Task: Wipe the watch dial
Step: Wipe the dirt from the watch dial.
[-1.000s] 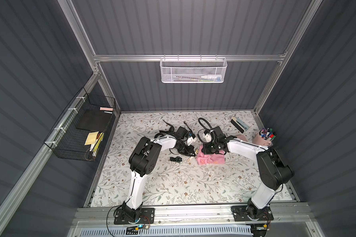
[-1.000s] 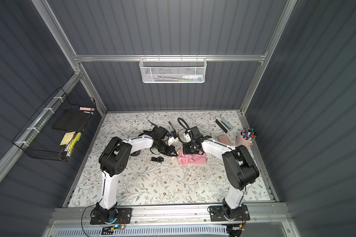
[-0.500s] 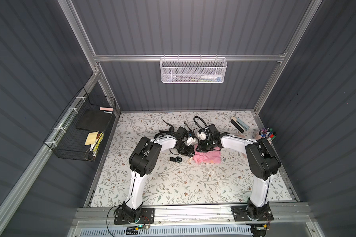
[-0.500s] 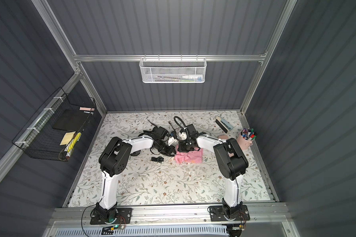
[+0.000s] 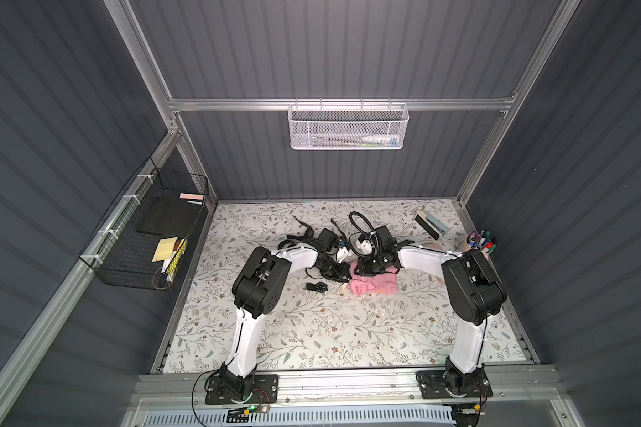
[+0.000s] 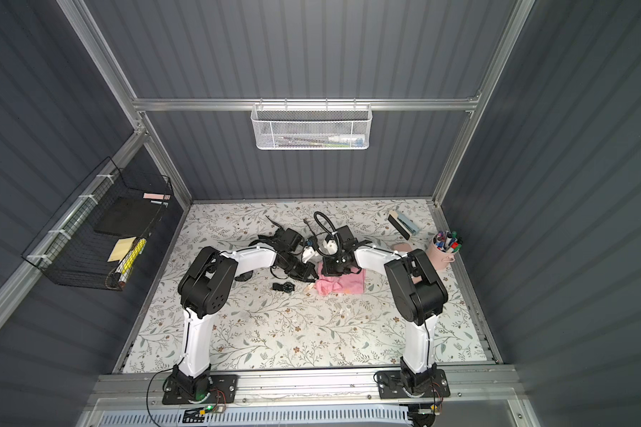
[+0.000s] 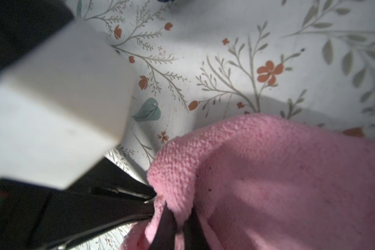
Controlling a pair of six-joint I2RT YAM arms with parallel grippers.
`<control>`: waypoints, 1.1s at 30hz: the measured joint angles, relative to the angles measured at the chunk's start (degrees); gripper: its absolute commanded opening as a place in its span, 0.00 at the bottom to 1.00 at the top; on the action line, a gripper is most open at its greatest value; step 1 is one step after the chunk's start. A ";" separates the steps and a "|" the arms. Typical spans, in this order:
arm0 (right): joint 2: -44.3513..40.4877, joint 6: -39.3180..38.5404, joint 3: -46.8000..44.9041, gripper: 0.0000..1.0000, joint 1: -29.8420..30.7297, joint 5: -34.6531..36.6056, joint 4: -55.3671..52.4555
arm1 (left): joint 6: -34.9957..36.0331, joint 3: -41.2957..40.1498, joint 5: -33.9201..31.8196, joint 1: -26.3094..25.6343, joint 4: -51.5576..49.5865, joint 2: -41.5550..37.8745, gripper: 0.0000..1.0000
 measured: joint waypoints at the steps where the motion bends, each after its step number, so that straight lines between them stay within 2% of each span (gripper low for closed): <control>1: -0.07 -0.09 -0.20 0.00 -0.02 0.20 0.09 | 0.00 0.22 0.00 0.00 -0.31 0.09 0.06; 14: -1.51 -0.66 -1.64 0.00 0.02 6.73 -1.62 | 0.17 0.90 0.00 0.00 -1.20 0.37 0.06; 23: -5.92 -0.70 -2.97 0.00 -4.90 12.22 -6.60 | 0.20 1.01 -0.02 0.00 -1.36 0.42 0.06; 28: -9.31 -1.62 -5.25 0.00 -4.42 10.32 -5.35 | 0.20 1.01 -0.02 0.00 -1.36 0.44 0.06; 33: -9.84 -3.91 -5.40 0.00 -0.92 4.94 -2.97 | 0.17 1.01 -0.02 0.00 -1.36 0.44 0.06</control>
